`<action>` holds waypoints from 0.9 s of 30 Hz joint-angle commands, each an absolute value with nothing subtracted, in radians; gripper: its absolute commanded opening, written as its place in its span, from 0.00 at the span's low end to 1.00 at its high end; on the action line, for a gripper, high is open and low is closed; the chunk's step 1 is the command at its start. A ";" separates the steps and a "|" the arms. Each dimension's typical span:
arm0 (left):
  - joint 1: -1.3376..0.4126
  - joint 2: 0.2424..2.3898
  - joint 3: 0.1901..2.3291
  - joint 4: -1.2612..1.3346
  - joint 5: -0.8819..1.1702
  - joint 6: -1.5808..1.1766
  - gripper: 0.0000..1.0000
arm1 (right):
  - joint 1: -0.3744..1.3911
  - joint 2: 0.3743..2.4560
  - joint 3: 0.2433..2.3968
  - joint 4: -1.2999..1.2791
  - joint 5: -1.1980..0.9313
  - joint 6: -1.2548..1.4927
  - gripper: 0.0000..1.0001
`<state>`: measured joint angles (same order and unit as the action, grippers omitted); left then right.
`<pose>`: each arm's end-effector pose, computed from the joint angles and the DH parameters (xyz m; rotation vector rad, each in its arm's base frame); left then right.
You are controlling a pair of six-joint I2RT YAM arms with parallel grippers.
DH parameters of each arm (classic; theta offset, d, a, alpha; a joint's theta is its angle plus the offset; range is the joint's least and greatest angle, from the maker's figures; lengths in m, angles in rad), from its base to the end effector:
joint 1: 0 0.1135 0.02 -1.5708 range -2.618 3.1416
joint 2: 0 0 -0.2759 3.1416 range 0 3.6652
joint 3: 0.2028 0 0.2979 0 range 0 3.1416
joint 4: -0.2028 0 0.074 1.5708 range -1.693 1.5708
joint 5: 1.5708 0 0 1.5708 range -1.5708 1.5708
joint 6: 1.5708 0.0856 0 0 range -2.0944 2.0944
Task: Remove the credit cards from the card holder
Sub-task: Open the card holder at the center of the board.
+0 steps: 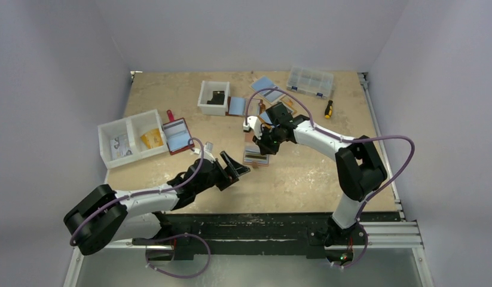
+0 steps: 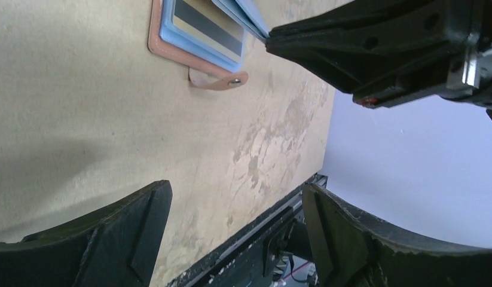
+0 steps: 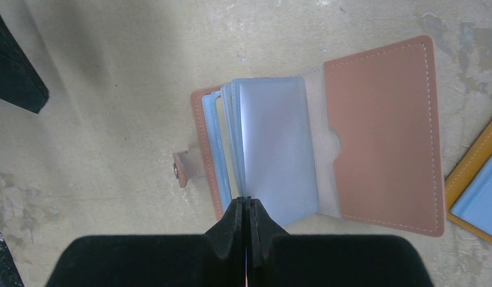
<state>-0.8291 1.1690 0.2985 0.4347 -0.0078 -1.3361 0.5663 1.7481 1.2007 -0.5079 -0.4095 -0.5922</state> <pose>0.1969 -0.2139 0.1156 -0.5798 2.2153 -1.2850 0.3397 0.2564 0.1517 -1.5275 2.0778 0.5259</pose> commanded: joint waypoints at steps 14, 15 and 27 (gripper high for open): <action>-0.787 1.290 0.395 0.494 -0.005 -1.306 0.84 | 0.505 1.835 1.323 -0.339 -0.100 -0.362 0.08; -0.787 1.285 0.394 0.488 -0.005 -1.304 0.84 | 0.505 1.850 1.327 -0.329 -0.075 -0.355 0.14; -0.786 1.166 0.391 0.346 -0.045 -1.242 0.84 | 0.483 1.813 1.323 -0.361 -0.180 -0.331 0.40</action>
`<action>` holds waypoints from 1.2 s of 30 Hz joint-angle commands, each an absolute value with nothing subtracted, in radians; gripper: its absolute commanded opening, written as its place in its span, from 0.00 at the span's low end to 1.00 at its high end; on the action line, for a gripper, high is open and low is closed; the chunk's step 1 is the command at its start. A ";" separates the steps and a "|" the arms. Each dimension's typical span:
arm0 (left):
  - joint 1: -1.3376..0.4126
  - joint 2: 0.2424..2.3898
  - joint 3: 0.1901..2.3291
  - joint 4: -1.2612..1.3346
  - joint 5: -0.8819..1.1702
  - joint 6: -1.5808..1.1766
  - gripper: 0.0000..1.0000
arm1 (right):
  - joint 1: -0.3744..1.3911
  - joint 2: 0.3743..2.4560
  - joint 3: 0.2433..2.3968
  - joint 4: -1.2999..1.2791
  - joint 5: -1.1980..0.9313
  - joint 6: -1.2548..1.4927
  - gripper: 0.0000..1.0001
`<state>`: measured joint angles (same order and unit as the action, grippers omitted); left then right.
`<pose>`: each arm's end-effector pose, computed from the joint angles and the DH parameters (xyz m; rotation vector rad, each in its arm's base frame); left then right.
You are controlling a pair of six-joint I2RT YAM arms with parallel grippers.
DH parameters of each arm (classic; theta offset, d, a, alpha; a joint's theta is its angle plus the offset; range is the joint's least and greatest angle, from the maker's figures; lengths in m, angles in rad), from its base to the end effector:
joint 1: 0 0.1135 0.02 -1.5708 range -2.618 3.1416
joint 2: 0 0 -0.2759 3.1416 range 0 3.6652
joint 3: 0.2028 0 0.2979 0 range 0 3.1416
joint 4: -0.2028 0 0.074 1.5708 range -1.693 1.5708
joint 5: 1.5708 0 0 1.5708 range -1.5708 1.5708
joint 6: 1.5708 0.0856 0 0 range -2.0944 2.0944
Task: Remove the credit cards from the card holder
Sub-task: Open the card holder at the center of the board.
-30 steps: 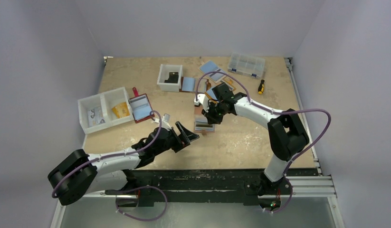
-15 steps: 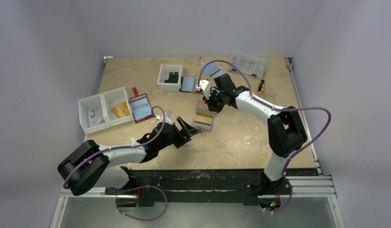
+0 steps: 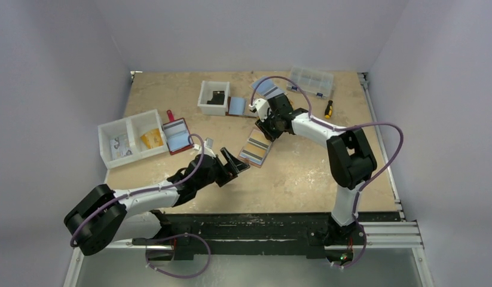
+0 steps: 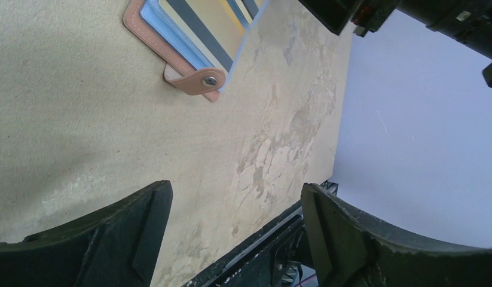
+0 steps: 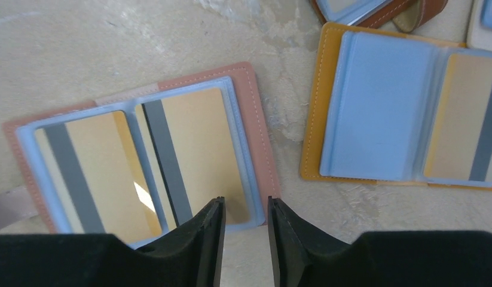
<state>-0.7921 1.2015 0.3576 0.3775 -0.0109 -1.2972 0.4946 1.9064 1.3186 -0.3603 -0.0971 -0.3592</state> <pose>0.2126 -0.2141 0.1209 -0.5815 2.2225 -1.2177 0.4184 0.2351 0.1328 -1.0798 2.2786 0.1771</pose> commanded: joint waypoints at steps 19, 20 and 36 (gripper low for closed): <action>-0.781 1.536 0.832 -0.122 -0.245 -1.359 0.72 | 0.483 1.769 1.239 -0.386 -0.293 -0.263 0.28; -0.780 1.560 0.851 -0.157 -0.249 -1.379 0.68 | 0.482 1.766 1.231 -0.381 -0.294 -0.261 0.28; -0.772 1.741 1.000 -0.249 -0.146 -1.455 0.49 | 0.483 1.736 1.194 -0.368 -0.314 -0.256 0.28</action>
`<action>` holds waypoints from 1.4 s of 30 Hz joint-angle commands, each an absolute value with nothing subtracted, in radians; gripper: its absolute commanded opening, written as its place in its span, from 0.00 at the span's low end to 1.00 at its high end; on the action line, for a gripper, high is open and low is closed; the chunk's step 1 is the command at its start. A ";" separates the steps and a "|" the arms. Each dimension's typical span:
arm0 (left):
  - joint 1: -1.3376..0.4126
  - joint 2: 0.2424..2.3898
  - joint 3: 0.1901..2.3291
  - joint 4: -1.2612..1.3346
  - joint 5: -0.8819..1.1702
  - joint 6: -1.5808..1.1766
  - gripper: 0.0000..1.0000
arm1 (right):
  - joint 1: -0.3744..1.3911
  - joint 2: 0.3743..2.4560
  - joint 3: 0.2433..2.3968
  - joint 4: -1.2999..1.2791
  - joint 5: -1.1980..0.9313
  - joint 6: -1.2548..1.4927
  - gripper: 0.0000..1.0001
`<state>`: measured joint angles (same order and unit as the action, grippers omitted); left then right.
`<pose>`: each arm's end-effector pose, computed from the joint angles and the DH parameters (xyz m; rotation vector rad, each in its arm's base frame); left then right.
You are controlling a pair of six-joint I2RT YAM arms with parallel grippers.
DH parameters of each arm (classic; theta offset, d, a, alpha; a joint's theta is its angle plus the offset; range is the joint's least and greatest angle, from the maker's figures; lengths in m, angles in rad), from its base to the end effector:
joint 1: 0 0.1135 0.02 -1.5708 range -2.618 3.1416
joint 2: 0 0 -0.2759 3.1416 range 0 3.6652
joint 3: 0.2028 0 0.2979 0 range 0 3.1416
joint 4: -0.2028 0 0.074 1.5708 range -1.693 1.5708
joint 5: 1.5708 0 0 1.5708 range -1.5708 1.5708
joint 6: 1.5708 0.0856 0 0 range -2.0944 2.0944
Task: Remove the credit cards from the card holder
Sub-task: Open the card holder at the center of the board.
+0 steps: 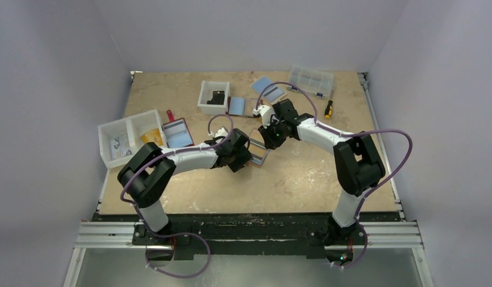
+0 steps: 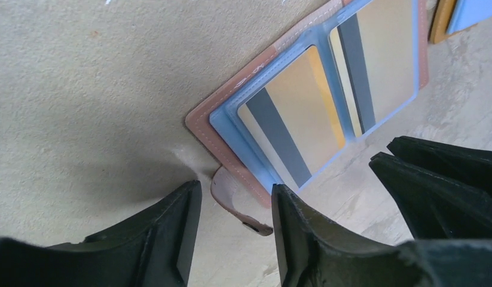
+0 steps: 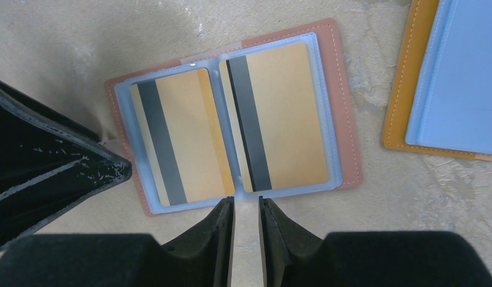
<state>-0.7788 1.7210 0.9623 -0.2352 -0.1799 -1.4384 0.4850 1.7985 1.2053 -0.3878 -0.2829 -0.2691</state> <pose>0.2959 -0.2705 0.0965 -0.9302 2.4975 -0.6004 0.3822 0.2284 0.1391 -1.0417 2.3310 0.4446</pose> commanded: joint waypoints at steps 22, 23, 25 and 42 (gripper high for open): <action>-0.772 1.345 0.886 -0.136 0.032 -0.839 0.00 | 0.502 1.405 1.144 -0.660 -0.838 -0.802 0.67; -0.772 1.322 0.868 -0.115 0.044 -0.820 0.00 | 0.509 1.406 1.132 -0.643 -0.832 -0.772 0.67; -0.772 1.290 0.832 -0.093 0.059 -0.801 0.00 | 0.521 1.424 1.105 -0.587 -0.808 -0.673 0.67; -0.770 1.166 0.570 -0.376 0.066 -0.936 0.00 | 0.528 1.572 1.031 -0.374 -0.683 -0.301 0.61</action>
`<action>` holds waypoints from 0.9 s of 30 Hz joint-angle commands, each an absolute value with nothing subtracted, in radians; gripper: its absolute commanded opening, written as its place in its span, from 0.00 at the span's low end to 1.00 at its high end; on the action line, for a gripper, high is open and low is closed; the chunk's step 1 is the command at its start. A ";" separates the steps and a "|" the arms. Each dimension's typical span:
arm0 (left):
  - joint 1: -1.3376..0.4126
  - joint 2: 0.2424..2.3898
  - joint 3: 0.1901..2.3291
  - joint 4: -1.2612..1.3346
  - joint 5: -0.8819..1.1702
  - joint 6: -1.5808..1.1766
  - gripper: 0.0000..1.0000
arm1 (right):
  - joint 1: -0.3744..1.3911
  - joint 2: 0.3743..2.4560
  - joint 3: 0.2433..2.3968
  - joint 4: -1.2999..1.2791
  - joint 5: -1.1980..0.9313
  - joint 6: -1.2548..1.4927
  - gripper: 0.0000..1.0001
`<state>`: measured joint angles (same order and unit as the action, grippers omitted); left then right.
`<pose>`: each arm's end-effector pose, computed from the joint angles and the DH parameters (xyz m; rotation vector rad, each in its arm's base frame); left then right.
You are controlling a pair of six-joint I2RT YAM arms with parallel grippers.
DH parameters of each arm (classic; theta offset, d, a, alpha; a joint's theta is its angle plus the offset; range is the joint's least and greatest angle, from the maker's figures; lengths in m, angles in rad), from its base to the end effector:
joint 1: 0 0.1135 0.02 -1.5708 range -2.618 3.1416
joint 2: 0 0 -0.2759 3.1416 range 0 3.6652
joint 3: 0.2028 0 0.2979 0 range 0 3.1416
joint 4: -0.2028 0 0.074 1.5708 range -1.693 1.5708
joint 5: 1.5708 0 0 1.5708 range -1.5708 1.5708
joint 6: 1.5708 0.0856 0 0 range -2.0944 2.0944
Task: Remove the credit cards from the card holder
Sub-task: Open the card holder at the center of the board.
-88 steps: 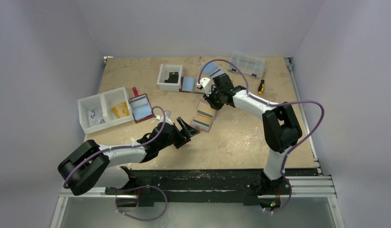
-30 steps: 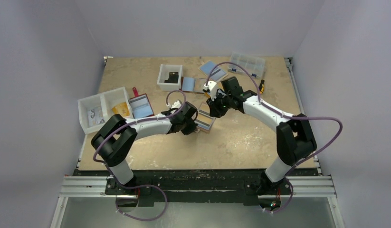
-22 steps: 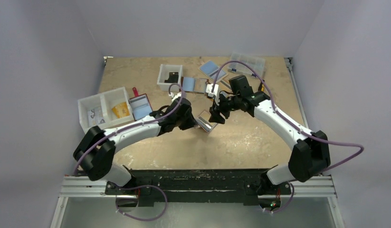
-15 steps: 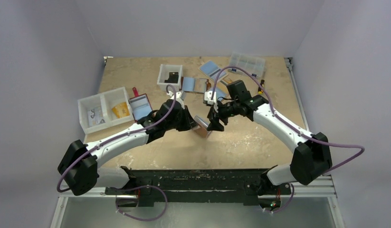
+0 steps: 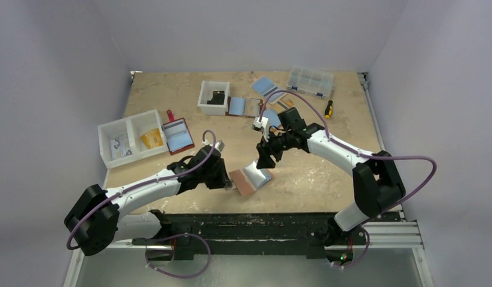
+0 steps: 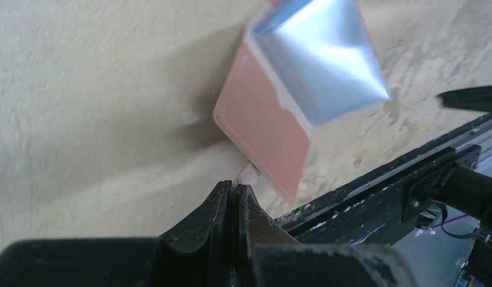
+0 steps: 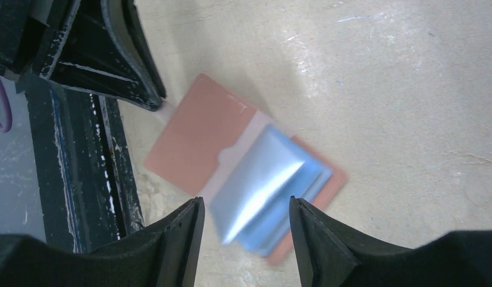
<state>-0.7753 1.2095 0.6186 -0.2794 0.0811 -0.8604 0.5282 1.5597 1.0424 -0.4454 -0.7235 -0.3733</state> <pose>0.2101 -0.2156 0.1371 -0.0725 2.6134 -0.7694 0.2989 0.2400 0.1838 -1.3160 2.0581 0.9741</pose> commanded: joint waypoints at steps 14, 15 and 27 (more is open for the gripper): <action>-0.761 1.274 0.660 -0.587 -0.060 -1.046 0.27 | 0.558 1.561 0.946 -0.342 -0.616 -0.299 0.19; -0.762 1.269 0.683 -0.602 -0.075 -1.043 0.30 | 0.564 1.554 0.937 -0.343 -0.622 -0.312 0.19; -0.761 0.994 0.830 -0.681 -0.236 -1.041 0.68 | 0.695 1.602 0.990 -0.466 -0.610 -0.450 0.17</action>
